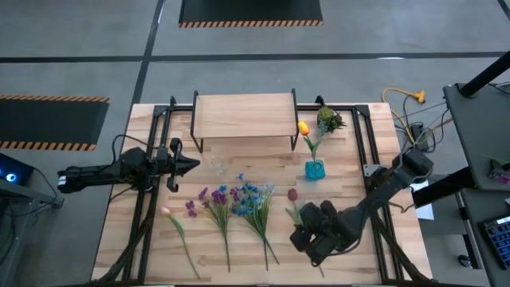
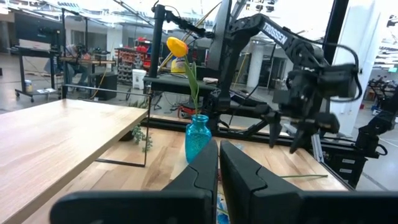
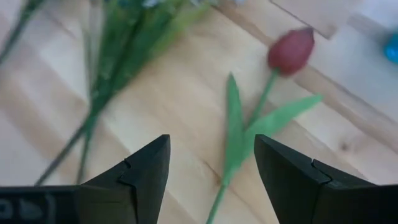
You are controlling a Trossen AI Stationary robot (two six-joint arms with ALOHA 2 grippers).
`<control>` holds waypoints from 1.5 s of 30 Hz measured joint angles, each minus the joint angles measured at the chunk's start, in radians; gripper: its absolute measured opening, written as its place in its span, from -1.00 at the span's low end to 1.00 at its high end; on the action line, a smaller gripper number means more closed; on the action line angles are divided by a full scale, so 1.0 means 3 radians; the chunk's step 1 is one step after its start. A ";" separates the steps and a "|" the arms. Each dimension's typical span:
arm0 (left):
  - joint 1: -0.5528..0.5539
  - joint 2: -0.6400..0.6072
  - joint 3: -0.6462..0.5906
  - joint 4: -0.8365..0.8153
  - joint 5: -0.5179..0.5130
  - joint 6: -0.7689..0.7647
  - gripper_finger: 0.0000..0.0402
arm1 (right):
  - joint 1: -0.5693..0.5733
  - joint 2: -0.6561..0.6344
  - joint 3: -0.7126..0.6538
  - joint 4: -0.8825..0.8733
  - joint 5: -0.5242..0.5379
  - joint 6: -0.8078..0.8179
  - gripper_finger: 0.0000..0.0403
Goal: Pick and place flowers into a vace then onto a shelf
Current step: Put the dark red tulip into the blue transparent vase
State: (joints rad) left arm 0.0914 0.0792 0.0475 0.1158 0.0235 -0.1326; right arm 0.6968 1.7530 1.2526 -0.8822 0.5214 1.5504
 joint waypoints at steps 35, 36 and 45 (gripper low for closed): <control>0.0000 0.0001 -0.0011 -0.0015 0.0001 0.0000 -1.00 | -0.0012 0.0766 0.0047 -0.0065 -0.0462 0.0386 0.09; -0.0001 0.0002 -0.0011 -0.0014 0.0001 0.0000 -1.00 | -0.0012 0.0766 0.0045 -0.0075 -0.0462 0.0385 0.08; 0.0000 0.0003 -0.0011 -0.0013 0.0001 0.0000 -1.00 | -0.0020 0.0759 0.0003 -0.0071 -0.0678 0.0382 -0.23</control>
State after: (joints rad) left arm 0.0914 0.0799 0.0441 0.1119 0.0238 -0.1326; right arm 0.6907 1.9808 1.2536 -0.9036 0.3179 1.6650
